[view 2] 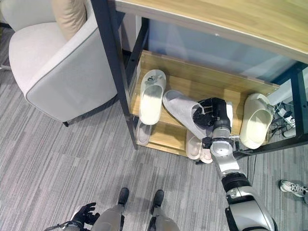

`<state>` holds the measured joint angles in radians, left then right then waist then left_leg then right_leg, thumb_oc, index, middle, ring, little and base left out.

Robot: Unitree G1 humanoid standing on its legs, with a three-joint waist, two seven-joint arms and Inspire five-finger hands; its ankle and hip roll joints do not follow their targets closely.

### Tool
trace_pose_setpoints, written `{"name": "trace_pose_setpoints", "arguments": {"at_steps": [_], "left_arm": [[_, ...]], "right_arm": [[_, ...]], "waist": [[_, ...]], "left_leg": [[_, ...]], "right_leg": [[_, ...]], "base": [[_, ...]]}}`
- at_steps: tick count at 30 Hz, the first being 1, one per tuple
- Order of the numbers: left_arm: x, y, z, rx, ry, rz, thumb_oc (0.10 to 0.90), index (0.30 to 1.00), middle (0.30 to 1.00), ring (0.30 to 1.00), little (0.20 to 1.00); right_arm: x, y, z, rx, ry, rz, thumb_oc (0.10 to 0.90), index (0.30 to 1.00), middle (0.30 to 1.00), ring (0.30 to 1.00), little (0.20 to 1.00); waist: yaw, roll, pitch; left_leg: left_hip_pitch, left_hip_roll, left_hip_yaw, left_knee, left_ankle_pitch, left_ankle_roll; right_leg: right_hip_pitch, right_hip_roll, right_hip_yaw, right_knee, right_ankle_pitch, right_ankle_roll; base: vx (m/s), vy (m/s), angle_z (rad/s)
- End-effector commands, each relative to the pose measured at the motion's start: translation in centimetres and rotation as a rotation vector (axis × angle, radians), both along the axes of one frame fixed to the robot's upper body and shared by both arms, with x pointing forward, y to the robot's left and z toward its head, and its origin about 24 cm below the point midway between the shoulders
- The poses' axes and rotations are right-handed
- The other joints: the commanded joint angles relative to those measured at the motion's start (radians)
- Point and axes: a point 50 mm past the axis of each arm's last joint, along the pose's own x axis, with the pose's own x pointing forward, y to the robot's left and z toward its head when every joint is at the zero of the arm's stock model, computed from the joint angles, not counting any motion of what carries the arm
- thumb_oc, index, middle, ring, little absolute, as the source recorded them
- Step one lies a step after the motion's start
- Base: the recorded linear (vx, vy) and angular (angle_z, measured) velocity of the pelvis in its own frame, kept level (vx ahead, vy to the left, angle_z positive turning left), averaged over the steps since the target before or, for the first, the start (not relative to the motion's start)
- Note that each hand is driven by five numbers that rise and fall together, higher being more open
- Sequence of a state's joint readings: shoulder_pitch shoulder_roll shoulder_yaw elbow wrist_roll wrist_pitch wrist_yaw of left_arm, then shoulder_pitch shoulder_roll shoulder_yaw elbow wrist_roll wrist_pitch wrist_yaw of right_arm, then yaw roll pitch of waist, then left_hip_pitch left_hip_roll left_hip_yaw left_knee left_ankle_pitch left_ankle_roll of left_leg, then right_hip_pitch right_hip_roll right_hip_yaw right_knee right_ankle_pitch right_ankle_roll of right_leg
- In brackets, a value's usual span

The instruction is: Arrange the slippers neatly on the shoe rack.

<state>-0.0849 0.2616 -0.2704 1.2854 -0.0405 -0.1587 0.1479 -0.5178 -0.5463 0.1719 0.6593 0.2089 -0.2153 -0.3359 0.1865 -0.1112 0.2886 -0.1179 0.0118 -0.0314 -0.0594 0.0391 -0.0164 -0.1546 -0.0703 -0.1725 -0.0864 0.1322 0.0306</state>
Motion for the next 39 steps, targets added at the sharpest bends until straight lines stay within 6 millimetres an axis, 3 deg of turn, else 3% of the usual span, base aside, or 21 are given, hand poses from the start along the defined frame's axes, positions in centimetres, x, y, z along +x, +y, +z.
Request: {"name": "trace_pose_setpoints", "arguments": {"at_steps": [1,13,20,23,27,28,30,33,34,35,36,37,39], "left_arm": [[-1.6,-2.2,-1.0,-0.07,0.06,0.003,0.8,0.9,0.9,0.9,0.9],[-1.6,-1.3,-0.9,-0.05,0.073,0.03,0.8,0.9,0.9,0.9,0.9],[-3.3,-1.4,-1.4,-0.064,0.13,0.051,0.8,0.9,0.9,0.9,0.9],[-4.3,-1.2,-1.6,-0.072,0.148,0.078,0.8,0.9,0.9,0.9,0.9],[-4.6,-1.0,-1.6,-0.078,0.15,0.104,0.8,0.9,0.9,0.9,0.9],[-4.8,-1.0,-1.6,-0.081,0.153,0.112,0.8,0.9,0.9,0.9,0.9],[-6.3,-1.0,-1.8,-0.142,0.147,0.256,0.8,0.9,0.9,0.9,0.9],[-5.4,-0.2,-1.4,-0.183,0.044,0.407,0.8,0.9,0.9,0.9,0.9],[-5.9,0.7,-1.2,-0.168,0.052,0.433,0.8,0.9,0.9,0.9,0.9],[-4.4,1.4,-0.6,-0.142,-0.045,0.447,0.8,0.9,0.9,0.9,0.9],[-4.4,1.4,-0.6,-0.142,-0.045,0.447,0.8,0.9,0.9,0.9,0.9],[-0.2,1.2,1.0,-0.189,-0.254,0.498,0.8,0.9,0.9,0.9,0.9],[3.2,1.5,2.9,-0.24,-0.416,0.525,0.8,0.9,0.9,0.9,0.9]], "right_arm": [[-0.6,-0.8,2.3,0.033,-0.144,-0.025,0.4,0.3,0.3,0.3,0.3],[-3.3,-1.5,1.8,-0.03,-0.215,-0.112,0.4,0.3,0.3,0.3,0.3],[-5.6,-0.3,1.5,0.109,-0.286,-0.029,0.4,0.3,0.3,0.3,0.3],[-7.4,0.5,0.9,0.254,-0.317,0.046,0.4,0.3,0.3,0.3,0.3],[-8.4,1.0,0.2,0.341,-0.312,0.094,0.4,0.3,0.3,0.3,0.3],[-8.8,1.1,-0.3,0.378,-0.302,0.105,0.4,0.3,0.3,0.3,0.3],[-11.6,1.7,-3.6,0.512,-0.189,0.14,0.4,0.3,0.3,0.3,0.3],[-13.4,2.1,-5.7,0.551,-0.085,0.152,0.4,0.3,0.3,0.3,0.3],[-13.5,2.1,-6.6,0.595,-0.063,0.136,0.4,0.3,0.3,0.3,0.3],[-13.9,2.4,-6.4,0.6,-0.082,0.144,0.4,0.3,0.3,0.3,0.3],[-13.9,2.4,-6.4,0.6,-0.082,0.144,0.4,0.3,0.3,0.3,0.3],[-13.3,3.1,-5.9,0.633,-0.098,0.189,0.4,0.3,0.3,0.3,0.3],[-11.4,4.0,-5.3,0.658,-0.126,0.23,0.4,0.3,0.3,0.3,0.3]], "waist": [[-0.006,0.019,-0.055],[-0.041,0.028,-0.12],[-0.074,0.046,-0.179],[-0.097,0.059,-0.207],[-0.105,0.064,-0.21],[-0.112,0.067,-0.212],[-0.133,0.069,-0.223],[-0.149,0.068,-0.217],[-0.148,0.068,-0.196],[-0.151,0.063,-0.123],[-0.151,0.063,-0.123],[-0.16,0.069,-0.044],[-0.151,0.08,0.005]], "left_leg": [[-0.016,0.022,-0.047,-0.028,-0.021,-0.013],[0.053,0.015,-0.022,-0.028,-0.057,-0.001],[0.11,0.009,-0.006,-0.028,-0.079,0.007],[0.148,0.005,0.001,-0.028,-0.086,0.013],[0.18,0.005,0.006,-0.004,-0.113,0.018],[0.188,0.004,0.01,0.015,-0.127,0.02],[0.241,0.005,0.03,0.081,-0.174,0.022],[0.266,0.005,0.035,0.103,-0.186,0.023],[0.267,0.004,0.034,0.132,-0.199,0.021],[0.227,0.005,0.044,0.225,-0.215,0.012],[0.226,0.005,0.044,0.226,-0.216,0.012],[0.14,0.017,0.061,0.332,-0.242,0.015],[0.001,0.042,0.083,0.474,-0.279,0.023]], "right_leg": [[0.087,-0.027,0.015,-0.001,-0.134,0.09],[0.135,-0.034,0.032,-0.001,-0.146,0.095],[0.181,-0.041,0.045,-0.001,-0.153,0.099],[0.204,-0.044,0.059,0.02,-0.161,0.097],[0.224,-0.046,0.075,0.06,-0.189,0.094],[0.23,-0.047,0.082,0.076,-0.199,0.092],[0.279,-0.055,0.098,0.115,-0.224,0.091],[0.29,-0.057,0.097,0.166,-0.251,0.089],[0.291,-0.058,0.099,0.197,-0.269,0.085],[0.249,-0.064,0.103,0.273,-0.275,0.084],[0.248,-0.064,0.103,0.274,-0.275,0.084],[0.146,-0.065,0.122,0.37,-0.275,0.085],[-0.001,-0.072,0.127,0.507,-0.286,0.09]], "base": [[0.0,0.0,0.0],[0.02,0.009,-0.05],[0.04,0.025,-0.05],[0.03,0.034,-0.13],[0.04,0.016,-0.08],[0.08,-0.005,-0.26],[0.14,-0.021,-0.3],[0.08,-0.025,-0.2],[-0.2,-0.06,-0.01],[-0.22,-0.053,0.0],[-0.5,-0.074,-0.04],[-0.45,-0.033,-0.07],[-0.42,-0.03,-0.41]]}}
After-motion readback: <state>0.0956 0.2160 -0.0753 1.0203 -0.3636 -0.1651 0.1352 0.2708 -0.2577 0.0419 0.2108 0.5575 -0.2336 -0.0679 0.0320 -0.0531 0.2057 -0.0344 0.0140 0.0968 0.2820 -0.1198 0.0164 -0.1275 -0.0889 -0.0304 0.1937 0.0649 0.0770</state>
